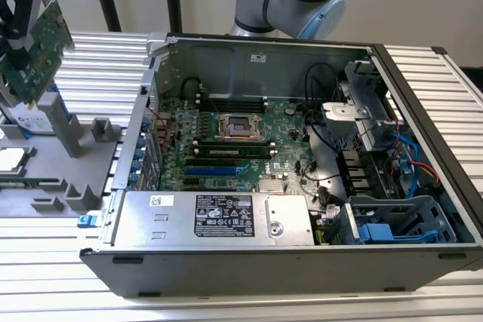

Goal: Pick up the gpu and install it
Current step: 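Pick up the gpu and move the gpu toward the slot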

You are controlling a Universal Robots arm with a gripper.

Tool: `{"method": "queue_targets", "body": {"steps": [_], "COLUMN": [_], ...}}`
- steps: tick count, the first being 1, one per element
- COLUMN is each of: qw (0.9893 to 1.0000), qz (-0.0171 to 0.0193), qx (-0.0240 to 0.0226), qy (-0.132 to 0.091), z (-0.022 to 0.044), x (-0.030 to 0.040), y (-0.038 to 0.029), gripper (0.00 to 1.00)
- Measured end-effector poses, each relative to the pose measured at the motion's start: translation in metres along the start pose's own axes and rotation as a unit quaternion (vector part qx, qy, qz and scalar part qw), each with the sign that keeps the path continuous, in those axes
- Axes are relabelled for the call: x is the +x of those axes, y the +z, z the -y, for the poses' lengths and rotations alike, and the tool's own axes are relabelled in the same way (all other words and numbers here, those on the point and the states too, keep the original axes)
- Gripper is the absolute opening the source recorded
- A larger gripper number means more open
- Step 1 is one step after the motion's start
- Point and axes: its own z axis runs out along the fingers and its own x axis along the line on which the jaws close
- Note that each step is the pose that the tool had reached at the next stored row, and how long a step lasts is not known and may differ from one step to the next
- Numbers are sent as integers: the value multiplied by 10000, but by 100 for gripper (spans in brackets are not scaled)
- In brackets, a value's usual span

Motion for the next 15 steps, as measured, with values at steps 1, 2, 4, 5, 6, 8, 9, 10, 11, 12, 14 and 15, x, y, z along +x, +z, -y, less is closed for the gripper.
{"method": "queue_targets", "body": {"steps": [1,2,4,5,6,8,9,10,11,12,14,15], "qw": [10000,10000,10000,10000,10000,10000,10000,10000,10000,10000,10000,10000], "qz": [0,0,0,1,0,0,0,0,0,0,-1,0], "qx": [0,0,0,-1,0,0,0,0,0,0,1,0], "qy": [0,0,0,0,0,0,0,0,0,0,-1,-1], "z": [0,0,-1,-1,-1,-1,-1,-1,-1,-1,-1,-1], "x": [0,0,0,0,0,0,0,0,0,-1,-10,-18], "y": [-6,-10,-13,-13,-15,-16,-16,-17,-17,-17,-19,-17], "gripper": [0,0,0,0,0,0,0,0,0,0,0,0]}}
